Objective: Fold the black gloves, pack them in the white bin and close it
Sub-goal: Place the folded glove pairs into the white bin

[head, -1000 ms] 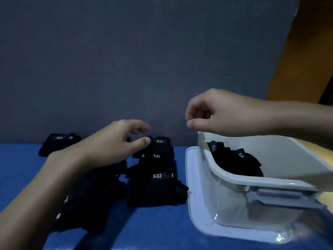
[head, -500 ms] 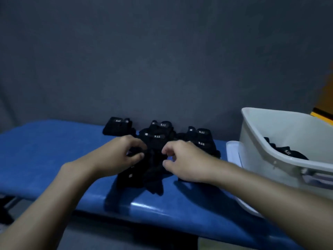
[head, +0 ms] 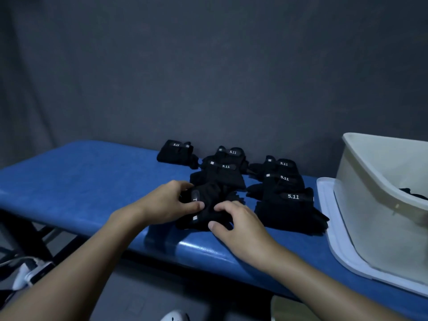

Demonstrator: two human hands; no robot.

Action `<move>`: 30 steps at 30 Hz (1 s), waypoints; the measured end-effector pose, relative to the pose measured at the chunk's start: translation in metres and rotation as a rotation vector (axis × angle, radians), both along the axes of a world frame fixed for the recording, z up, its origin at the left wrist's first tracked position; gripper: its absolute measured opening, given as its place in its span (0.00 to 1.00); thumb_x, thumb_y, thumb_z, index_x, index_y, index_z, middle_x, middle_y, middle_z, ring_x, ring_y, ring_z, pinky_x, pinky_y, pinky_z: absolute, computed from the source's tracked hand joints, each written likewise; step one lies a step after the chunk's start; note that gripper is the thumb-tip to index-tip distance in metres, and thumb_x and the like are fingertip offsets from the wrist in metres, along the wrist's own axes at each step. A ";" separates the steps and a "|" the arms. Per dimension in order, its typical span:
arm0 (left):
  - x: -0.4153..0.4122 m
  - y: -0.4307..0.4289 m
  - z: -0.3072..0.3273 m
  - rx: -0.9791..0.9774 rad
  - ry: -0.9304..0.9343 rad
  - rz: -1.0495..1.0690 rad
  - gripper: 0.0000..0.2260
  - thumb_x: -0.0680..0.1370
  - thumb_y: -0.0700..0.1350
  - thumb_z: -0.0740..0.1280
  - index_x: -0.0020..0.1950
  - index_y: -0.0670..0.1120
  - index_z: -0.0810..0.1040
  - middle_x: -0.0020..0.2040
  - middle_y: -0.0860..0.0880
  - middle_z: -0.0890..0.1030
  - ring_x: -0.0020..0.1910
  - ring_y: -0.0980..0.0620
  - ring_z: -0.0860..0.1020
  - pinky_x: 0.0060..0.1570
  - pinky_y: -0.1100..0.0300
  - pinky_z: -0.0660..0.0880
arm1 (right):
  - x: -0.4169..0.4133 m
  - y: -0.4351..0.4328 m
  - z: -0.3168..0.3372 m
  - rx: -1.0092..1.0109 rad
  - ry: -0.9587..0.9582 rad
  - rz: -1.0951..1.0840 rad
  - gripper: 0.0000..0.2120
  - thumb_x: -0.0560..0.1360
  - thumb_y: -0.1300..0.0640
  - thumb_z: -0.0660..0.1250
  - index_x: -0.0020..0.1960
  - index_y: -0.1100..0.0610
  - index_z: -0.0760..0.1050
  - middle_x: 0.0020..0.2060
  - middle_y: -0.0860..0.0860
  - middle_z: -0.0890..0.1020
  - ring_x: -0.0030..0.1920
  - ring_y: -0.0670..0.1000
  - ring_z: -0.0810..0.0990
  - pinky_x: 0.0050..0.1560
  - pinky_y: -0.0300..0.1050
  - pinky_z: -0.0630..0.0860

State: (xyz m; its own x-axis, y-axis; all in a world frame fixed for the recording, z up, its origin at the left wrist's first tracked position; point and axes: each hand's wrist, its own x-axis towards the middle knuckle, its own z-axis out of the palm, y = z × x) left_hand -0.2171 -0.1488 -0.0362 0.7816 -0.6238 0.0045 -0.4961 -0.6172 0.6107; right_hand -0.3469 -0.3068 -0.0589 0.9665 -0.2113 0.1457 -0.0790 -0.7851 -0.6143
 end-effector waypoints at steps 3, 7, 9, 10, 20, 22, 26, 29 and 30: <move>-0.002 0.001 0.005 0.023 0.005 0.006 0.08 0.74 0.56 0.74 0.46 0.55 0.78 0.42 0.59 0.81 0.40 0.65 0.78 0.38 0.70 0.71 | -0.004 0.002 -0.003 0.070 -0.042 -0.019 0.23 0.77 0.46 0.67 0.70 0.49 0.69 0.65 0.42 0.70 0.66 0.43 0.68 0.61 0.36 0.65; 0.000 0.008 0.010 0.117 0.056 0.115 0.16 0.73 0.61 0.73 0.49 0.51 0.76 0.44 0.52 0.81 0.42 0.55 0.80 0.43 0.59 0.75 | -0.008 0.006 -0.007 0.136 -0.089 -0.106 0.24 0.76 0.48 0.69 0.69 0.50 0.66 0.66 0.44 0.66 0.67 0.44 0.67 0.62 0.35 0.64; 0.000 0.011 0.011 0.139 0.070 0.158 0.17 0.73 0.64 0.71 0.50 0.52 0.76 0.46 0.50 0.82 0.45 0.52 0.81 0.51 0.54 0.78 | -0.009 0.008 -0.009 0.159 -0.112 -0.154 0.24 0.76 0.50 0.70 0.67 0.51 0.65 0.65 0.46 0.65 0.66 0.46 0.68 0.60 0.36 0.64; -0.001 0.012 0.011 0.120 0.079 0.173 0.18 0.73 0.64 0.70 0.50 0.52 0.76 0.46 0.50 0.82 0.45 0.52 0.81 0.52 0.53 0.78 | -0.009 0.009 -0.010 0.169 -0.120 -0.171 0.23 0.75 0.50 0.70 0.67 0.51 0.65 0.65 0.47 0.65 0.66 0.47 0.68 0.59 0.35 0.64; -0.015 0.005 0.017 -0.101 0.277 0.204 0.20 0.77 0.59 0.69 0.47 0.41 0.84 0.42 0.45 0.87 0.44 0.46 0.85 0.52 0.50 0.81 | -0.012 0.007 -0.009 0.263 -0.093 -0.145 0.26 0.74 0.50 0.71 0.68 0.48 0.64 0.62 0.45 0.70 0.62 0.45 0.72 0.64 0.45 0.72; -0.014 0.006 0.017 -0.137 0.306 0.181 0.13 0.78 0.52 0.70 0.48 0.42 0.83 0.43 0.45 0.87 0.45 0.47 0.85 0.52 0.51 0.81 | -0.012 0.006 -0.009 0.282 -0.102 -0.141 0.27 0.74 0.51 0.72 0.68 0.49 0.64 0.62 0.45 0.69 0.61 0.45 0.71 0.64 0.44 0.72; -0.012 0.010 0.020 -0.305 0.424 0.122 0.07 0.78 0.42 0.69 0.53 0.39 0.79 0.46 0.40 0.86 0.47 0.41 0.85 0.51 0.48 0.80 | -0.014 0.005 -0.007 0.355 -0.121 -0.140 0.29 0.74 0.53 0.72 0.70 0.49 0.62 0.60 0.45 0.67 0.62 0.44 0.72 0.63 0.41 0.71; -0.016 0.010 0.023 -0.515 0.489 0.045 0.05 0.79 0.36 0.66 0.54 0.37 0.77 0.46 0.38 0.83 0.44 0.41 0.82 0.47 0.51 0.78 | -0.012 0.003 -0.005 0.423 -0.152 -0.146 0.30 0.73 0.53 0.73 0.68 0.45 0.61 0.58 0.46 0.72 0.58 0.47 0.76 0.62 0.45 0.73; -0.017 0.010 0.024 -0.581 0.496 0.023 0.05 0.79 0.34 0.65 0.54 0.37 0.77 0.45 0.38 0.83 0.44 0.41 0.81 0.47 0.51 0.77 | -0.011 0.002 -0.003 0.440 -0.162 -0.145 0.29 0.72 0.53 0.73 0.67 0.43 0.62 0.56 0.46 0.75 0.55 0.49 0.79 0.59 0.45 0.75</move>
State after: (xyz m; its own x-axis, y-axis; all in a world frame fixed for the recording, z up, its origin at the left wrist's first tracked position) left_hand -0.2339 -0.1386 -0.0125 0.7907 -0.6116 -0.0277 -0.0702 -0.1356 0.9883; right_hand -0.3582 -0.3048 -0.0623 0.8950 -0.4171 0.1580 -0.0445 -0.4360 -0.8989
